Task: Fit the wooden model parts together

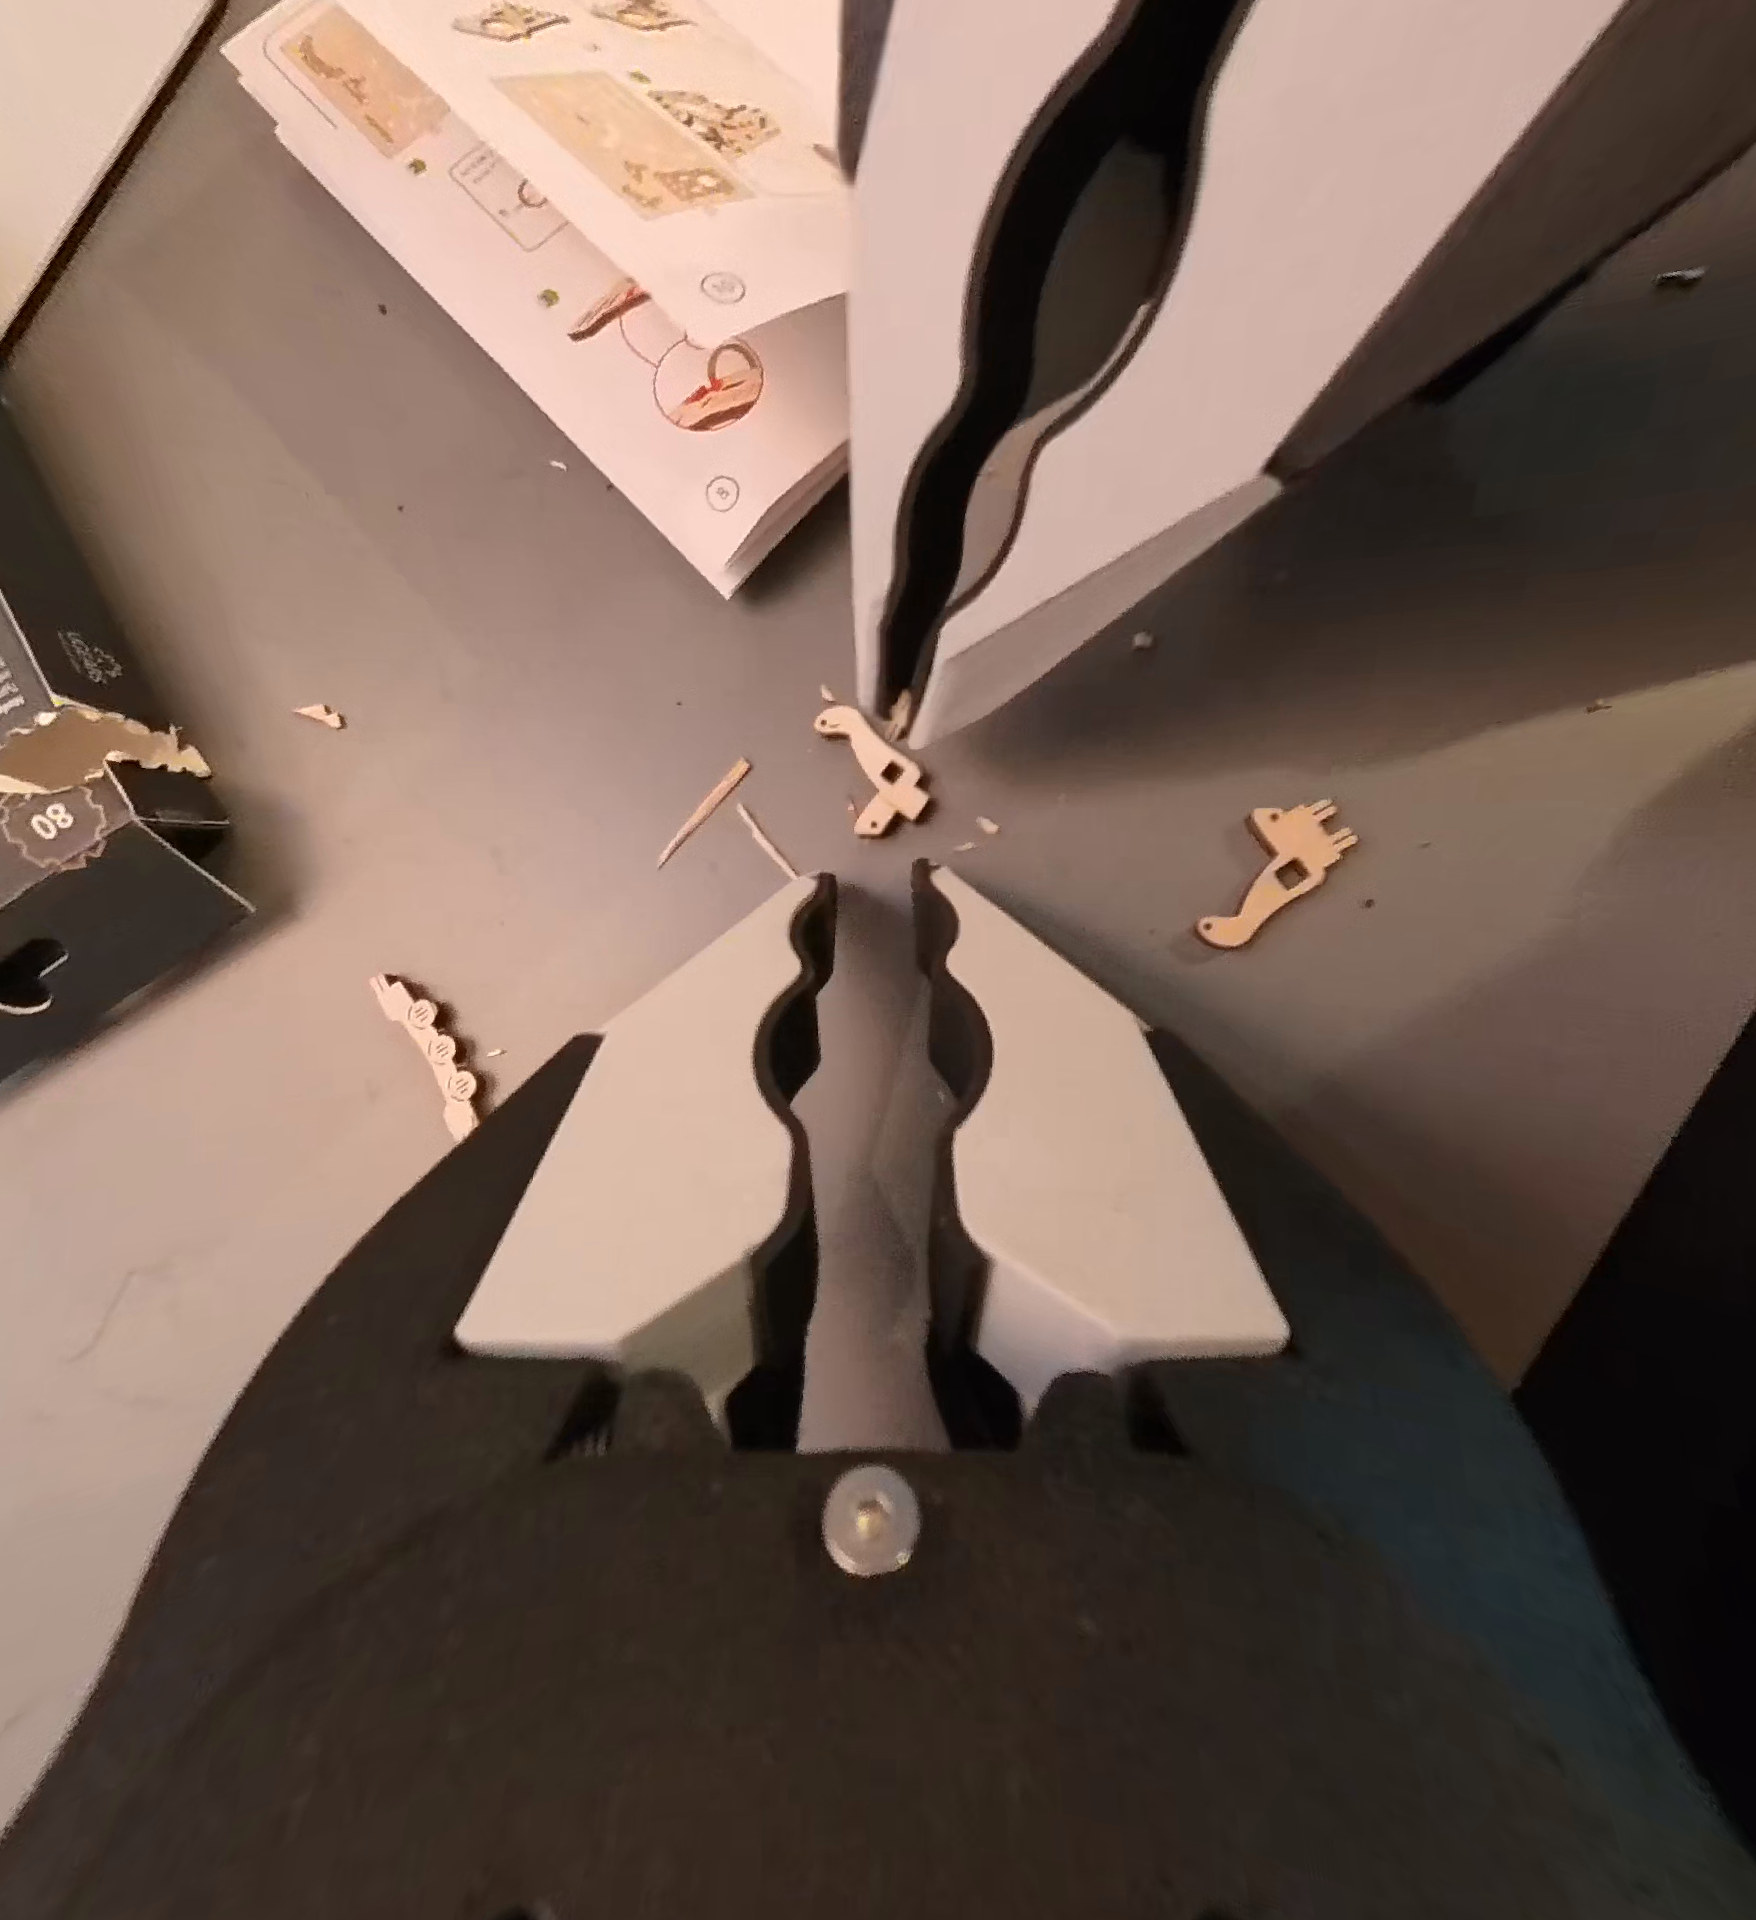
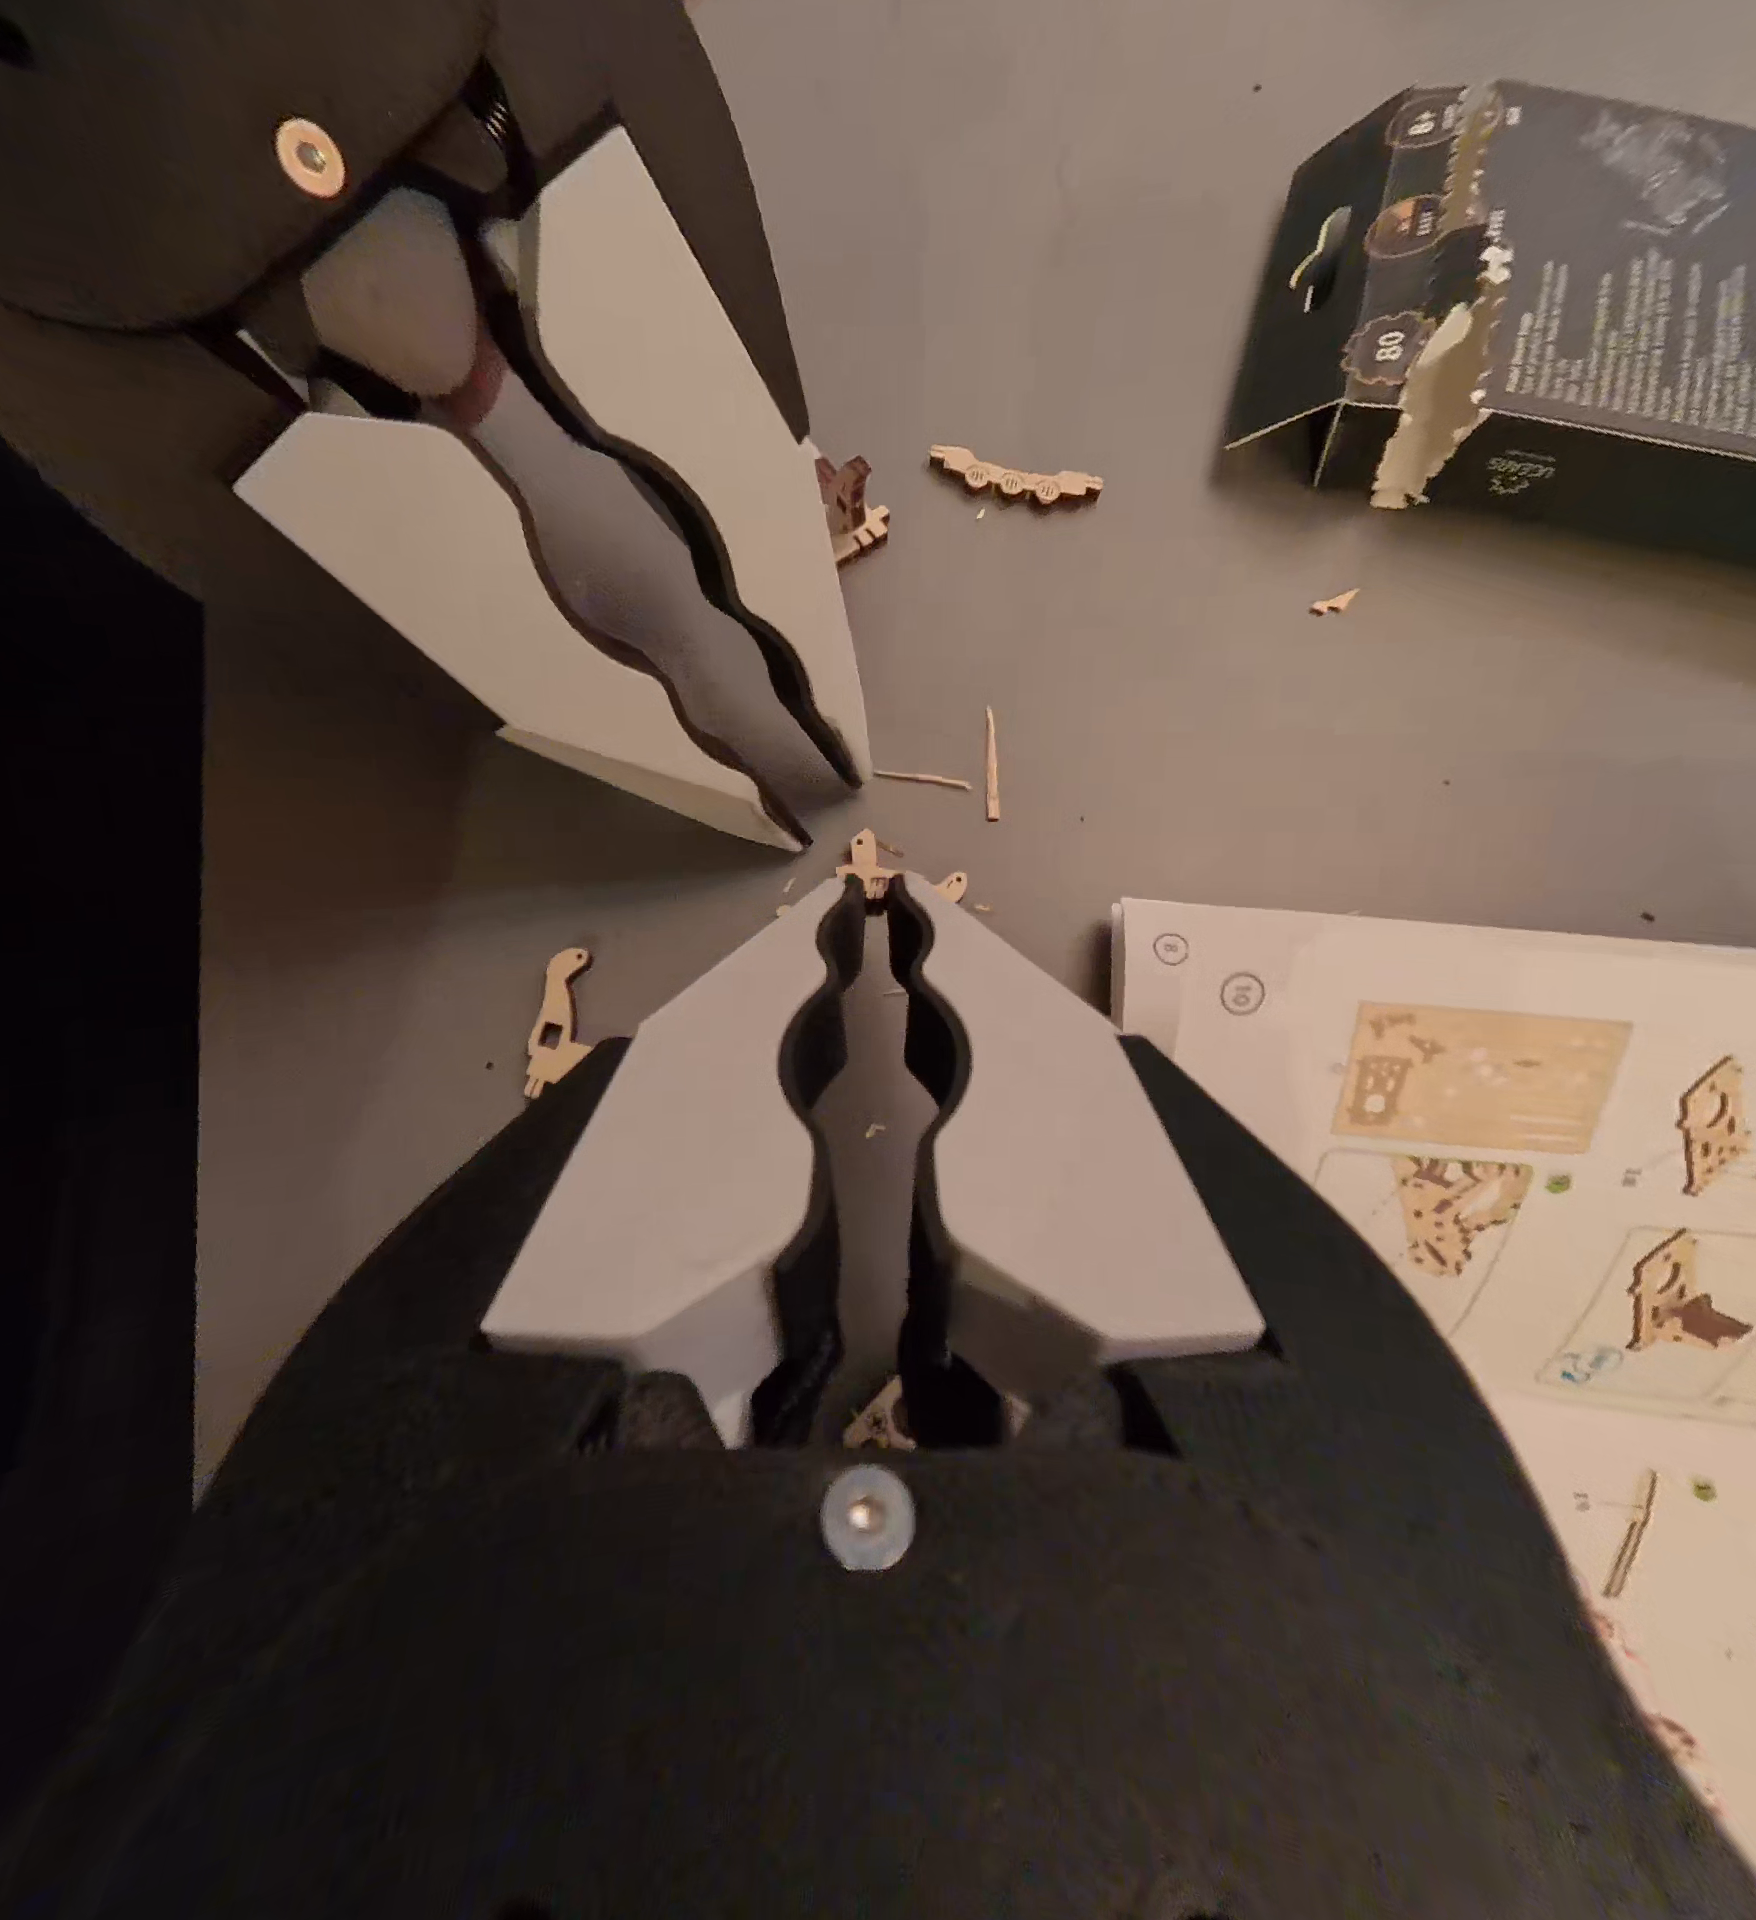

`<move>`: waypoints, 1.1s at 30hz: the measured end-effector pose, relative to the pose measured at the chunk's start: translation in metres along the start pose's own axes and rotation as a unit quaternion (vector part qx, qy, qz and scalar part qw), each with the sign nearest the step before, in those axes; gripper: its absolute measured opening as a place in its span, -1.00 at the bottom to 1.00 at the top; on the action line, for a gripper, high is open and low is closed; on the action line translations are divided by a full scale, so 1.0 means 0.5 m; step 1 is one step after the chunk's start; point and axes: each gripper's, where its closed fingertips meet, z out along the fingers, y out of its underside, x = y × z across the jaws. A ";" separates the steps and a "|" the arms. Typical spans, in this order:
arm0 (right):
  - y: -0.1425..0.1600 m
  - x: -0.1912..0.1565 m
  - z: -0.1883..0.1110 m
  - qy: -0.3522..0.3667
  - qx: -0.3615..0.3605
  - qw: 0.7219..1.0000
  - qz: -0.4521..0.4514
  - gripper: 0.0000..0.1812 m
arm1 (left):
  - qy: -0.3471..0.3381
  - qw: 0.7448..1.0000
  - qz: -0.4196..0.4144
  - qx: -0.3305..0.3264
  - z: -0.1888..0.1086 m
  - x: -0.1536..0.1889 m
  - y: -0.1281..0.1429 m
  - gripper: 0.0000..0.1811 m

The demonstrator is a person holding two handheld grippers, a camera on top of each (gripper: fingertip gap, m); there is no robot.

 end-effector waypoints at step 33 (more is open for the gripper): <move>0.018 0.001 0.023 -0.056 -0.275 0.958 -0.057 -0.98 | 0.048 0.997 0.000 0.068 0.000 0.020 -0.005 -0.88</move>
